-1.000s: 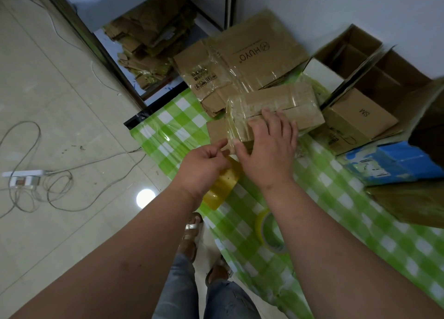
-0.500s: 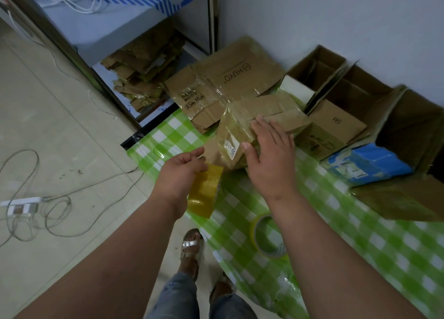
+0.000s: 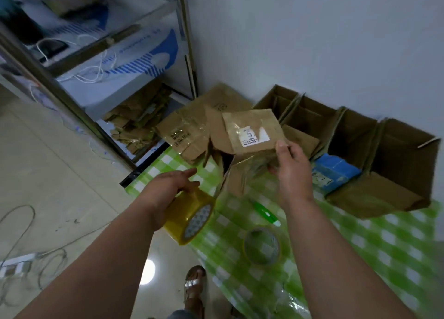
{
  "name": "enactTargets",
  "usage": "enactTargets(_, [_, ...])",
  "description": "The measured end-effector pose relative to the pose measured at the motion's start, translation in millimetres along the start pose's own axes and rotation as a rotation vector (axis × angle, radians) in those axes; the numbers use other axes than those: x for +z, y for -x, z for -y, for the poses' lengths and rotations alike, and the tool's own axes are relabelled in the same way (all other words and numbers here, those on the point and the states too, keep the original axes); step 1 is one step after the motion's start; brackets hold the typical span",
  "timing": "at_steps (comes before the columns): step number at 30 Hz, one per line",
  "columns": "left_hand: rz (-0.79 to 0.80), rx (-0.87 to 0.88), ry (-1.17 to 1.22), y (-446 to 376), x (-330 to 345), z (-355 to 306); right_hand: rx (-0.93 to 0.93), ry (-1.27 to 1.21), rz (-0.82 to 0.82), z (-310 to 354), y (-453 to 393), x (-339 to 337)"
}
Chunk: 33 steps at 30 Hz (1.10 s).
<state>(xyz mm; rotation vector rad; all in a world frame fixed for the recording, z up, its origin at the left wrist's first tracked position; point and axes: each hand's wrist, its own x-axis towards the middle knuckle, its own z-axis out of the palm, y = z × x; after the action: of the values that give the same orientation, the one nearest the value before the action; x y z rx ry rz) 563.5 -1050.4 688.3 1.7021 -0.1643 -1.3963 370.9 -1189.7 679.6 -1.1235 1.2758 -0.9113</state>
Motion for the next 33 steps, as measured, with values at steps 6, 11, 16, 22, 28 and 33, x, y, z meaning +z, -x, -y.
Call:
enactTargets(6, [0.158, 0.121, -0.128, 14.0, 21.9, -3.7, 0.273, -0.173, -0.17, -12.8, -2.2, -29.6])
enactTargets(11, [0.257, 0.075, -0.284, 20.5, 39.7, -7.3, 0.352, -0.226, -0.202, -27.8, -1.0, -43.6])
enactTargets(16, [0.278, -0.003, -0.293, 16.3, 30.2, -21.0, 0.454, -0.278, -0.205, -34.4, -8.7, -43.6])
enactTargets(22, [0.129, -0.081, -0.174, -2.0, -1.3, -37.9, 0.598, -0.41, -0.176, -31.0, -28.1, -27.7])
enactTargets(28, [0.149, -0.182, -0.254, -29.6, 1.9, -28.9, 0.594, -0.29, -0.097, -46.7, -27.7, -2.0])
enactTargets(33, [0.17, -0.07, -0.271, -49.0, 13.9, -24.5, 0.504, -0.152, 0.038, -67.5, -7.7, 10.7])
